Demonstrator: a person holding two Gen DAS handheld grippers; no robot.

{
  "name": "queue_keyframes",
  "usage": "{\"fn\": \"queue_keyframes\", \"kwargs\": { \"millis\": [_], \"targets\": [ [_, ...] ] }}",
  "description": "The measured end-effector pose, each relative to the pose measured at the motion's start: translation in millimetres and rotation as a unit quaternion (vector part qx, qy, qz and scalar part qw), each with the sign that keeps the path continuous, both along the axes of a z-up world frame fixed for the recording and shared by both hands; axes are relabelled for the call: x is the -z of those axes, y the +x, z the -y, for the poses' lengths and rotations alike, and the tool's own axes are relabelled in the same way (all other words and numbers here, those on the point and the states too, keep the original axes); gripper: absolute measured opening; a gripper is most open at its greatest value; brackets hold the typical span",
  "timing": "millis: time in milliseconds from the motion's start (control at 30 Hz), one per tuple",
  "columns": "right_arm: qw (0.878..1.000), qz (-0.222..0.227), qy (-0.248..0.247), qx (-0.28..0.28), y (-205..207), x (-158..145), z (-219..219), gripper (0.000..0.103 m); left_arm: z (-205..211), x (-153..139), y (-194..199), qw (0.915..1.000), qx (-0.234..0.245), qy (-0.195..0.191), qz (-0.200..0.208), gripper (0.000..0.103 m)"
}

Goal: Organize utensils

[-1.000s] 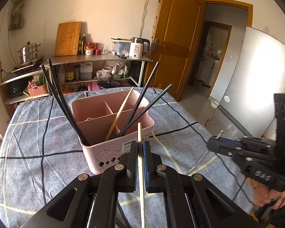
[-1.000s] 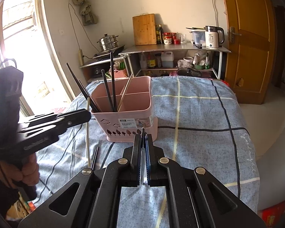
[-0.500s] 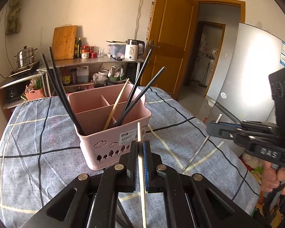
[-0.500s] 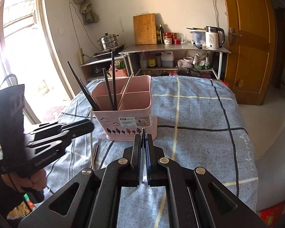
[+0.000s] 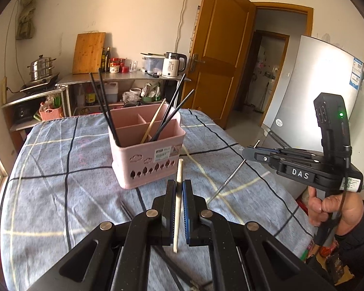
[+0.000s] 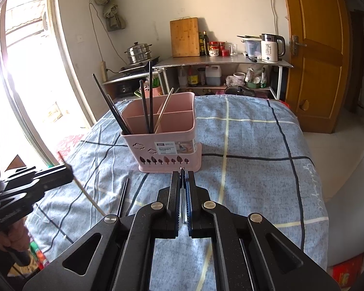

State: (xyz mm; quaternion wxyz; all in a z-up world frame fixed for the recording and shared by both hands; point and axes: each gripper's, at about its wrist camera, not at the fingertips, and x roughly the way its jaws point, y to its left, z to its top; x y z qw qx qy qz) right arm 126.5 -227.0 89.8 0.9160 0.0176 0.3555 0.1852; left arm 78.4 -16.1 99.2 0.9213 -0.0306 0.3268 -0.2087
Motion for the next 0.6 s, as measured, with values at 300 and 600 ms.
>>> {"fn": "queue_keyframes", "kwargs": {
  "millis": [300,600],
  "targets": [
    [1.000,0.010,-0.002,0.000,-11.8,-7.0,-0.9,0.004,-7.4,-3.2,-14.1,0.9998,-0.011,0.008,-0.012,0.005],
    [0.999,0.032,0.012,-0.012,-8.2,-28.9,-9.8,0.004,-14.1,-27.9,2.5,0.9997,-0.022,-0.007,-0.001,0.005]
  ]
}}
